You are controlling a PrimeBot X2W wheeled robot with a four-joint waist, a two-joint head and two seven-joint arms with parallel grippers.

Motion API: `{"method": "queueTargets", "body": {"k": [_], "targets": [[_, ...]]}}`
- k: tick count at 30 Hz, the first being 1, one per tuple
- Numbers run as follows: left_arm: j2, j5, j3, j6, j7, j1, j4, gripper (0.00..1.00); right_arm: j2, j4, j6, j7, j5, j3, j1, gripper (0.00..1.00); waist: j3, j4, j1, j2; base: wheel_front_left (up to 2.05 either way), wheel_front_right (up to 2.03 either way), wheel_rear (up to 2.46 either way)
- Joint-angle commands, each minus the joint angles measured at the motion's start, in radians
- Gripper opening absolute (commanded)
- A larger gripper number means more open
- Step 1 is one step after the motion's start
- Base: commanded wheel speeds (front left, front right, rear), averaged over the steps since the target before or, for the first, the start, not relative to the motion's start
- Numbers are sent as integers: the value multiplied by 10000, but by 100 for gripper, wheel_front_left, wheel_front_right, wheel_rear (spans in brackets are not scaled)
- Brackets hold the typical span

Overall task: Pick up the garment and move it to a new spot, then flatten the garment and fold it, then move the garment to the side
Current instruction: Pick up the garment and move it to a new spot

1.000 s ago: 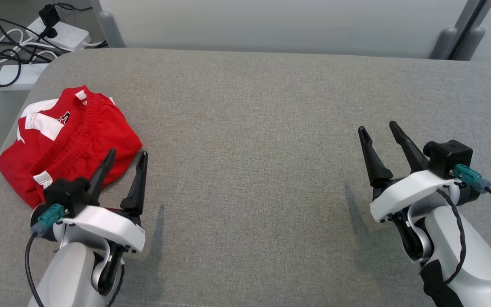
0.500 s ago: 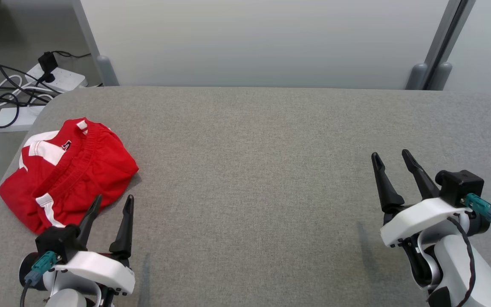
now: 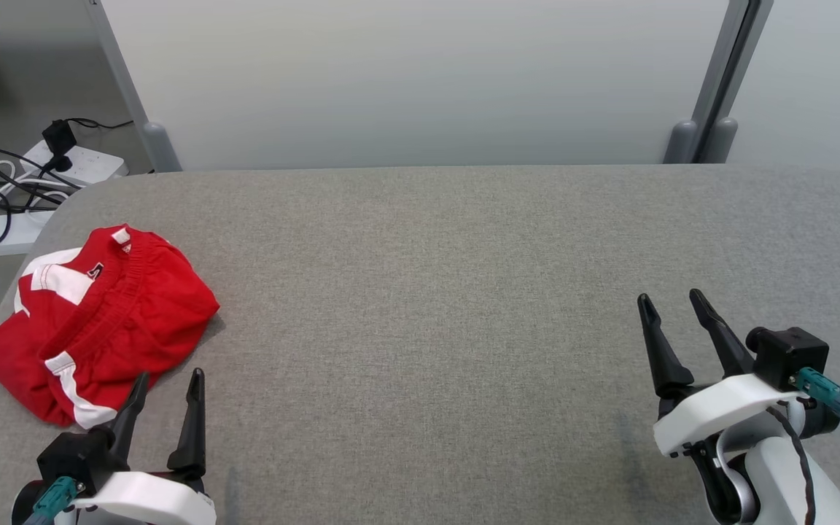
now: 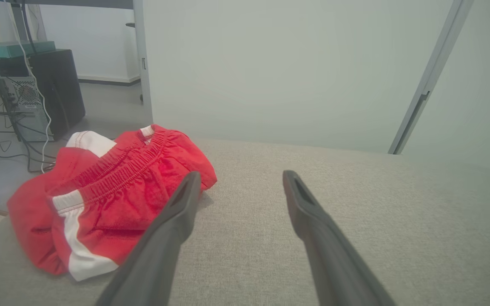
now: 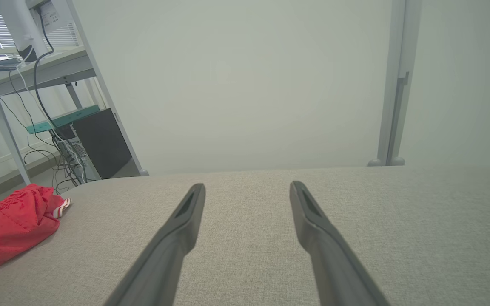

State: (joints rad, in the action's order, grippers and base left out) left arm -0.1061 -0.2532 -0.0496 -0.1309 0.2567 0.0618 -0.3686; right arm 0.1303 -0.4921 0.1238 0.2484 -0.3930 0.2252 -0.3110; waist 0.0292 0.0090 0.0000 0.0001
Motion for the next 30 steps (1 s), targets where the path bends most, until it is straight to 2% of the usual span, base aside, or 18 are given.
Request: {"method": "queueTargets", "body": {"k": [1,14,23,30], "targets": [[-99,120,-391,2,51,283,260,100,30,339,69,134,154,106,-90,100,-10,129,0,-1,0,0,0],[98,445,-950,2,51,391,111,100,-152,245,69,134,-17,772,-282,100,-143,1677,0,-1,0,0,0],[122,521,-1364,2,51,483,-236,100,-319,76,69,134,-284,1465,-370,100,-341,3122,0,-1,0,0,0],[-287,-115,-852,2,51,735,-498,100,-359,-18,69,134,-346,1865,-603,100,-603,3158,0,-1,0,0,0]]}}
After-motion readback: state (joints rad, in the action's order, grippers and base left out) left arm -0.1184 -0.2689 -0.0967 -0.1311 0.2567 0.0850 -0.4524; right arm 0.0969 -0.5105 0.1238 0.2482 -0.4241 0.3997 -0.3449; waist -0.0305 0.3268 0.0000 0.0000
